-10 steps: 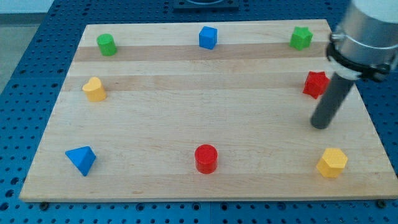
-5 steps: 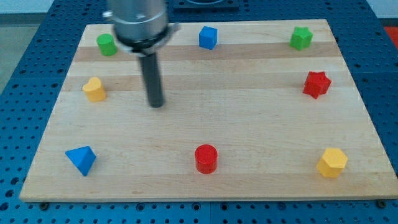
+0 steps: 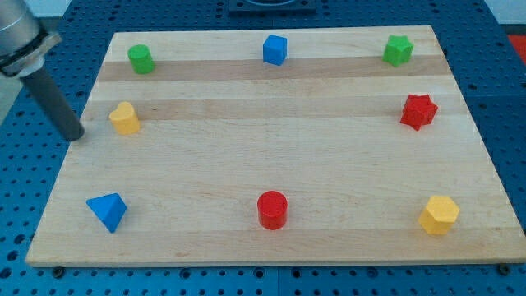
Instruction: Move the yellow heart a bit right
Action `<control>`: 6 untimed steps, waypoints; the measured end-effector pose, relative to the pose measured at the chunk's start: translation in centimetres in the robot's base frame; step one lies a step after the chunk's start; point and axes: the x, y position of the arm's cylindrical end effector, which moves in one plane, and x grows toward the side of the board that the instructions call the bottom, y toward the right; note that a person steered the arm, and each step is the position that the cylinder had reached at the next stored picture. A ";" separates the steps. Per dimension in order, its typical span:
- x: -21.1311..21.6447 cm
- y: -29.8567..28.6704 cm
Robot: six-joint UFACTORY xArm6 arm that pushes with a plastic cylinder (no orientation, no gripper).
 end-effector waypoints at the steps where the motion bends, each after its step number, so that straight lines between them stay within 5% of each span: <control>1: -0.8 1.7; 4: -0.8 2.8; 6: -5.1 11.1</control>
